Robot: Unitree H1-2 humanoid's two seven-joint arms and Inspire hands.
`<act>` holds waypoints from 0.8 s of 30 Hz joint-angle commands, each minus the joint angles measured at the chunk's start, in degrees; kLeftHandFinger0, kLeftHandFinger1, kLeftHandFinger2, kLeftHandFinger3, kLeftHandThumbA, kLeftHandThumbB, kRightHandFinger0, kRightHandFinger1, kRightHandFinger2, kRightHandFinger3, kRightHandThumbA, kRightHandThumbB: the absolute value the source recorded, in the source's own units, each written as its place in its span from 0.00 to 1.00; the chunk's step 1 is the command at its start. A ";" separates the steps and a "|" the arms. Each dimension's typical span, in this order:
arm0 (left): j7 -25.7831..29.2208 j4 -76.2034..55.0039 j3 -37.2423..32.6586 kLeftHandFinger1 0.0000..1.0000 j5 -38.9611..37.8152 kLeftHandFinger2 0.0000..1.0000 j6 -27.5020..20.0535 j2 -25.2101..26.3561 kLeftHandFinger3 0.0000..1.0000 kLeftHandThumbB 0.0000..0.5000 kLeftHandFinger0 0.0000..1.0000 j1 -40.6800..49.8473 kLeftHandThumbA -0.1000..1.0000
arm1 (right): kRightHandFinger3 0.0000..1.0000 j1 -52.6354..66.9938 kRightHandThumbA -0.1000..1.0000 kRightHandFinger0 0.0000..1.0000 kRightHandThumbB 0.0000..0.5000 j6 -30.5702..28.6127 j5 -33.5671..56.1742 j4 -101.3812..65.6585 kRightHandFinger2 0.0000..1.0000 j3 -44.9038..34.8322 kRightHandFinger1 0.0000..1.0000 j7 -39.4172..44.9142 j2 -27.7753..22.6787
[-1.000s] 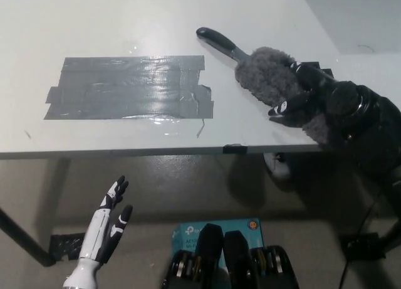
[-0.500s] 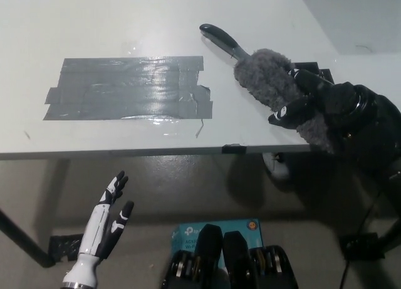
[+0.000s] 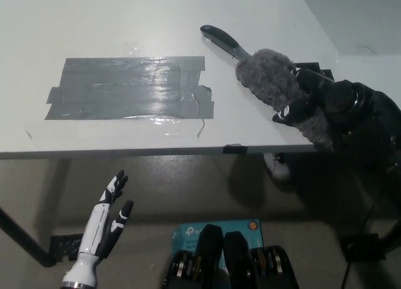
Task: A grey duster is kept infront of the robot in the middle of the table and the robot extends its right arm to grab the duster, picks it up and hands it to a person
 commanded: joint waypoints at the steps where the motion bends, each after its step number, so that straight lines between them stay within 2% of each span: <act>1: 0.25 -1.37 0.38 1.00 -0.21 1.00 -0.87 0.61 1.00 0.48 1.00 -1.52 0.97 | 1.00 -0.71 1.00 1.00 0.88 0.17 -1.20 2.29 1.00 0.69 1.00 -0.29 0.01; 2: 0.22 -1.12 0.37 1.00 -0.24 1.00 -1.18 0.71 1.00 0.48 1.00 -1.74 0.97 | 1.00 -0.81 0.99 1.00 0.86 0.35 -1.21 2.48 1.00 0.62 1.00 -0.18 0.05; 4: 0.09 -1.18 0.39 1.00 -0.43 1.00 -1.19 0.75 1.00 0.48 1.00 -1.79 0.96 | 1.00 -1.23 0.82 1.00 0.76 1.47 -0.75 3.93 1.00 -0.18 1.00 -0.84 0.68; 5: 0.05 -1.19 0.38 1.00 -0.45 1.00 -1.19 0.77 1.00 0.48 1.00 -1.79 0.96 | 1.00 -1.34 0.79 1.00 0.75 1.80 -0.46 4.46 1.00 -0.65 1.00 -1.22 0.93; 7: 0.03 -1.19 0.39 1.00 -0.45 1.00 -1.11 0.79 1.00 0.48 1.00 -1.78 0.96 | 1.00 -1.49 0.47 1.00 0.58 1.30 0.13 6.31 0.96 -1.35 0.99 -1.57 1.10; 8: 0.03 -1.27 0.44 1.00 -0.46 1.00 -0.98 0.84 1.00 0.48 1.00 -1.81 0.96 | 1.00 -1.63 0.29 0.28 0.56 2.11 0.14 7.92 0.56 -1.58 0.36 -2.07 1.39; 9: 0.08 -1.12 0.44 1.00 -0.38 1.00 -1.19 0.91 1.00 0.48 1.00 -1.96 0.96 | 1.00 -1.38 0.14 0.17 0.57 2.03 -1.24 8.90 0.54 -0.36 0.32 -2.51 1.43; 11: 0.06 -1.09 0.39 1.00 -0.36 1.00 -1.18 0.86 1.00 0.48 1.00 -2.17 0.97 | 1.00 -1.31 0.02 0.09 0.59 2.01 -2.17 9.88 0.46 0.38 0.29 -3.17 1.46; 12: -0.15 -1.23 0.43 1.00 -0.65 1.00 -0.86 0.85 1.00 0.48 1.00 -2.18 0.97 | 0.96 -1.16 0.00 0.34 0.43 1.65 -3.09 11.03 0.56 1.41 0.51 -3.59 1.55; 13: -0.24 -1.33 0.46 1.00 -0.76 1.00 -0.68 0.85 1.00 0.48 1.00 -2.18 0.97 | 0.96 -1.13 0.00 0.34 0.43 1.43 -3.37 11.44 0.56 1.79 0.51 -3.71 1.59; 14: -0.23 -1.49 0.54 1.00 -0.75 1.00 -0.50 0.90 1.00 0.49 1.00 -2.28 0.97 | 0.92 -1.24 0.00 0.19 0.35 0.89 -3.64 11.95 0.42 2.33 0.35 -3.57 1.61; 15: -0.13 -1.41 0.60 1.00 -0.59 1.00 -0.70 1.07 1.00 0.48 1.00 -2.52 0.97 | 0.86 -1.66 0.00 0.20 0.34 0.29 -3.35 13.10 0.35 2.27 0.31 -3.72 1.78; 16: -0.10 -1.22 0.58 1.00 -0.43 1.00 -0.91 1.21 1.00 0.48 1.00 -2.75 0.97 | 0.86 -1.95 0.00 0.15 0.33 0.10 -3.35 13.78 0.33 2.38 0.28 -3.87 1.87; 17: -0.06 -0.98 0.58 1.00 -0.42 1.00 -1.13 1.23 1.00 0.48 1.00 -2.87 0.97 | 0.84 -2.02 0.00 0.31 0.30 0.05 -3.72 13.79 0.43 2.82 0.43 -3.82 1.83; 18: -0.04 -0.78 0.58 1.00 -0.41 1.00 -1.19 1.22 1.00 0.49 1.00 -2.94 0.98 | 0.87 -2.04 0.00 0.32 0.29 -0.08 -4.21 13.63 0.45 3.39 0.44 -3.58 1.74; 19: -0.02 -0.68 0.56 1.00 -0.38 1.00 -1.22 1.22 1.00 0.50 1.00 -2.97 0.99 | 0.88 -2.07 0.00 0.47 0.29 -0.12 -4.31 13.61 0.56 3.57 0.57 -3.44 1.71; 20: 0.01 -0.56 0.53 1.00 -0.34 1.00 -1.24 1.21 1.00 0.50 1.00 -3.01 0.99 | 0.88 -2.17 0.00 0.49 0.29 -0.23 -4.26 13.80 0.56 3.72 0.58 -3.38 1.73; 21: 0.02 -0.51 0.59 1.00 -0.53 1.00 -1.25 1.14 1.00 0.51 1.00 -3.01 0.99 | 0.93 -2.23 0.00 0.38 0.28 -0.43 -4.06 13.93 0.51 3.70 0.49 -3.46 1.76; 22: 0.06 -0.59 0.61 1.00 -0.54 1.00 -1.13 1.09 1.00 0.51 1.00 -2.98 0.99 | 1.00 -2.24 0.00 0.34 0.28 -0.48 -3.96 13.98 0.49 3.64 0.45 -3.59 1.81; 23: 0.18 -0.56 0.60 1.00 -0.37 1.00 -1.19 1.11 1.00 0.51 1.00 -3.03 0.99 | 1.00 -2.21 0.00 0.17 0.28 -0.49 -3.96 13.69 0.39 3.68 0.33 -3.86 1.84; 24: 0.21 -0.56 0.60 1.00 -0.30 1.00 -1.21 1.13 1.00 0.51 1.00 -3.05 0.99 | 1.00 -2.24 0.00 0.18 0.28 -0.40 -3.96 13.64 0.39 3.68 0.37 -3.97 1.87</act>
